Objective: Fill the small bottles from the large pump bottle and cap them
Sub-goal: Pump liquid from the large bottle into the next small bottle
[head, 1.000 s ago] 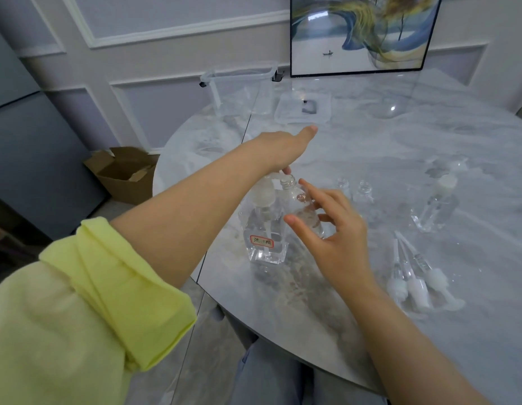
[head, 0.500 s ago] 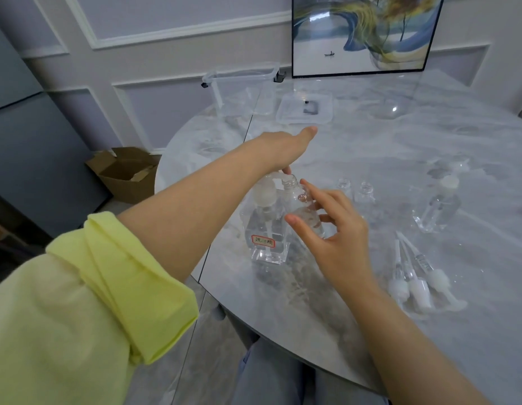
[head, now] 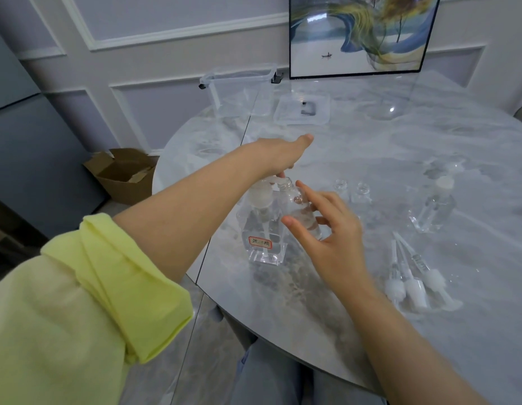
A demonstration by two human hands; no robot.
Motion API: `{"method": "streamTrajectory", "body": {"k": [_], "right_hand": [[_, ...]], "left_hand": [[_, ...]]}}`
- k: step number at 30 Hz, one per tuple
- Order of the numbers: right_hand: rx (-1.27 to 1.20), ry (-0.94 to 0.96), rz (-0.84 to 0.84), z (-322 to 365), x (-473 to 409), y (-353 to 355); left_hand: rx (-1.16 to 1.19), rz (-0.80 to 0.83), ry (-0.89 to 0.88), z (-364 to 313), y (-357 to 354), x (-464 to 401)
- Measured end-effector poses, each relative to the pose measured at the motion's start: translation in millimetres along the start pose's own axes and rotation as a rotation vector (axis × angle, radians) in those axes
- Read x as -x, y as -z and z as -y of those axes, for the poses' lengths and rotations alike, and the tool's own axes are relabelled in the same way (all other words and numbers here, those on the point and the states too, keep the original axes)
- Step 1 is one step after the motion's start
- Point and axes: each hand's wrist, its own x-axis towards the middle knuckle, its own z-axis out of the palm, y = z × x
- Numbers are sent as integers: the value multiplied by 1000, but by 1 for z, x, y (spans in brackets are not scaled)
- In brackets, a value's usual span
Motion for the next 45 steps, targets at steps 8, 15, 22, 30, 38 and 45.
{"method": "streamTrajectory", "body": {"k": [8, 15, 22, 30, 38, 45], "right_hand": [[-9, -4, 4, 3, -1, 0], [0, -13, 6, 1, 0, 0], [7, -6, 12, 1, -1, 1], [-12, -6, 5, 1, 0, 0], [-5, 5, -8, 1, 0, 0], [7, 17, -13, 2, 0, -1]], "left_hand": [[-29, -51, -20, -5, 6, 0], [-41, 9, -9, -3, 1, 1], [11, 2, -31, 0, 1, 2], [3, -10, -35, -1, -1, 1], [-4, 25, -34, -2, 2, -1], [17, 45, -32, 0, 2, 2]]}}
